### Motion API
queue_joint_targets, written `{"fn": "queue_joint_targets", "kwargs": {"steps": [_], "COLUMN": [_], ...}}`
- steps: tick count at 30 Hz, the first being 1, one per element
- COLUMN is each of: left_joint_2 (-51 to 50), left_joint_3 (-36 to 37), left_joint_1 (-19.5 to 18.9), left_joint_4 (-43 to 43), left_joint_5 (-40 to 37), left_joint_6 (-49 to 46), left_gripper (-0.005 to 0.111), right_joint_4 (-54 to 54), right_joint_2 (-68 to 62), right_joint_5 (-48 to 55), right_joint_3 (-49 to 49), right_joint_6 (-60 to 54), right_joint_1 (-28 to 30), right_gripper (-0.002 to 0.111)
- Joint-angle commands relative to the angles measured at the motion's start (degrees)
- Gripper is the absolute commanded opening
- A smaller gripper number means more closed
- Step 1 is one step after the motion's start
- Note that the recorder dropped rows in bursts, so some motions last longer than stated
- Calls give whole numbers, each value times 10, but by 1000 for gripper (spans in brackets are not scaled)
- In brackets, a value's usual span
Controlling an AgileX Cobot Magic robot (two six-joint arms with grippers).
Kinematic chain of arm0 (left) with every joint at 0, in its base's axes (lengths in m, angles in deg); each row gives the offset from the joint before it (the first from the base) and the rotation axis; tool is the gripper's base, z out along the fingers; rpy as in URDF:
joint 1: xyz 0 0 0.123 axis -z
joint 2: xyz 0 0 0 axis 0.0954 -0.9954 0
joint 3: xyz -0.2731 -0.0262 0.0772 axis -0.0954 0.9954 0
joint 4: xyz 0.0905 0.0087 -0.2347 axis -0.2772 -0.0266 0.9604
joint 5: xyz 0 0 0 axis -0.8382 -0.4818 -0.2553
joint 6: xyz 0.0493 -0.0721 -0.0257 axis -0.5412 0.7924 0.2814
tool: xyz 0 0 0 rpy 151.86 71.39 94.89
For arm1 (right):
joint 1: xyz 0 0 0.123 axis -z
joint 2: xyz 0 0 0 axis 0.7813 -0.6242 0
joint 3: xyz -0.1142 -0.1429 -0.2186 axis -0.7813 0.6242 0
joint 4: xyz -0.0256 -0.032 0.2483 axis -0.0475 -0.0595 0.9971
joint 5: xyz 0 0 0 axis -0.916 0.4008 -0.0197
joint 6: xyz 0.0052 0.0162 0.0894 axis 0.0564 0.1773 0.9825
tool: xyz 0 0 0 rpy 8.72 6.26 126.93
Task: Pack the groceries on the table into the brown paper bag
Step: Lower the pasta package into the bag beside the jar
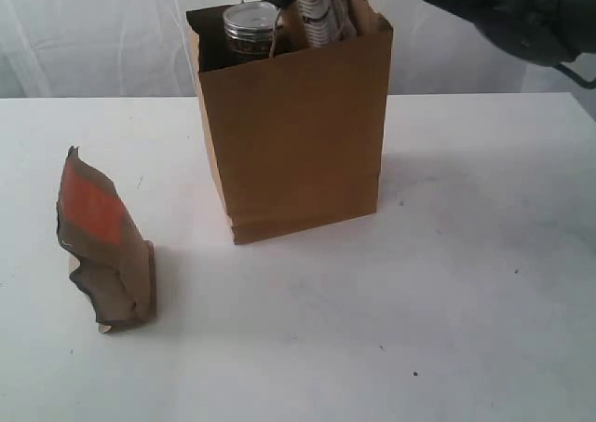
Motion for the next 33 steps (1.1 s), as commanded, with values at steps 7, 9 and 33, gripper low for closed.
{"fn": "queue_joint_targets", "kwargs": {"steps": [7,9,33], "left_joint_2": [3,3,3], "left_joint_3": [1,1,1], "left_joint_1": [0,0,0], "left_joint_4": [-4,-4,-4], "left_joint_5": [6,6,6], "left_joint_6": [-2,-2,-2], "left_gripper": [0,0,0], "right_joint_4": [-10,-10,19], "right_joint_2": [-30,-35,28], "right_joint_5": [-1,11,59], "right_joint_3": [0,15,81], "right_joint_6": [48,48,97], "right_joint_1": [12,12,12], "right_gripper": [0,0,63]}}
